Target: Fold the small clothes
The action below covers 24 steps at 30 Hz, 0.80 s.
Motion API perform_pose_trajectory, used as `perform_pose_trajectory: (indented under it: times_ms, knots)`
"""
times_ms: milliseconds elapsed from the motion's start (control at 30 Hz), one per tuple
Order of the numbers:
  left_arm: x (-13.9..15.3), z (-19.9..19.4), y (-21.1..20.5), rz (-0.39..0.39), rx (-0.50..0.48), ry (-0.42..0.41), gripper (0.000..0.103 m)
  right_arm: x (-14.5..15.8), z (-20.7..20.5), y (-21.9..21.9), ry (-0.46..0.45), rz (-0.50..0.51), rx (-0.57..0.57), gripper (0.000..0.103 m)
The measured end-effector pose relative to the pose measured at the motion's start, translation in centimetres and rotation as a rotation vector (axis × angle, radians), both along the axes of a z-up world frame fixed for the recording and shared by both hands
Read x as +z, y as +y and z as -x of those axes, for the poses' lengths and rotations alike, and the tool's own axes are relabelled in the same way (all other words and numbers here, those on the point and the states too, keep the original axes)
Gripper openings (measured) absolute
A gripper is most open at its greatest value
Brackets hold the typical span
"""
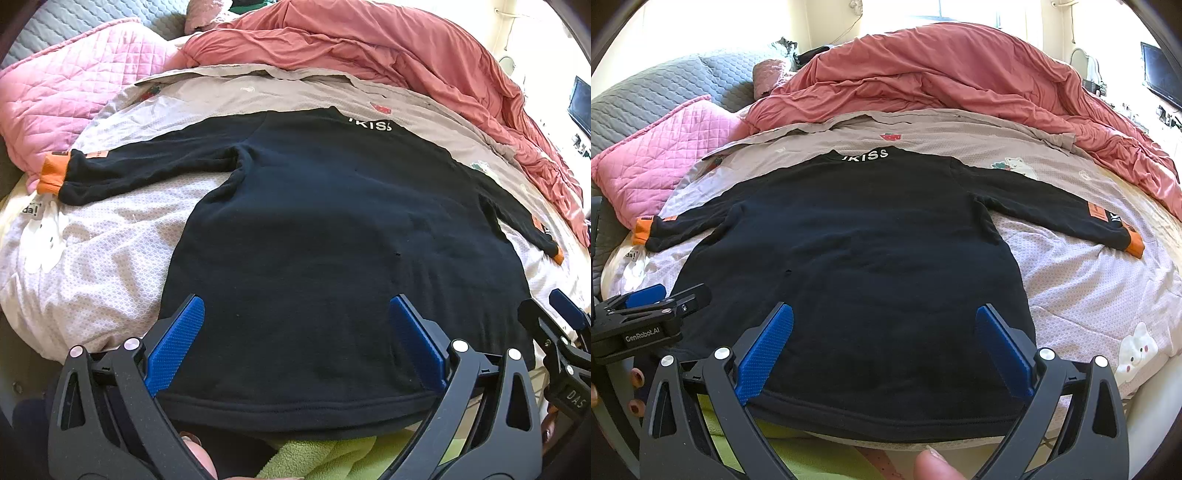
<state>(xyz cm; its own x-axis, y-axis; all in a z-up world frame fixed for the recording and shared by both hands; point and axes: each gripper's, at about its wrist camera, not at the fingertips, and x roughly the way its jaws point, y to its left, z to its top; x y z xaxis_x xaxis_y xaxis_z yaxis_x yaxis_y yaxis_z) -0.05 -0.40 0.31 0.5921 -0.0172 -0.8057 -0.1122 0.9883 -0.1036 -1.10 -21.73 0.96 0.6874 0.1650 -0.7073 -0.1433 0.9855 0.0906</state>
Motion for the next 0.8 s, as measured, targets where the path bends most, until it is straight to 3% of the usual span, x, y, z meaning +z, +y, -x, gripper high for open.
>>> perform_pose_trajectory:
  times_ms: [800]
  knots:
    - [0.12, 0.17, 0.38, 0.006, 0.001, -0.005, 0.094, -0.15, 0.08, 0.19, -0.001, 0.003, 0.007, 0.099]
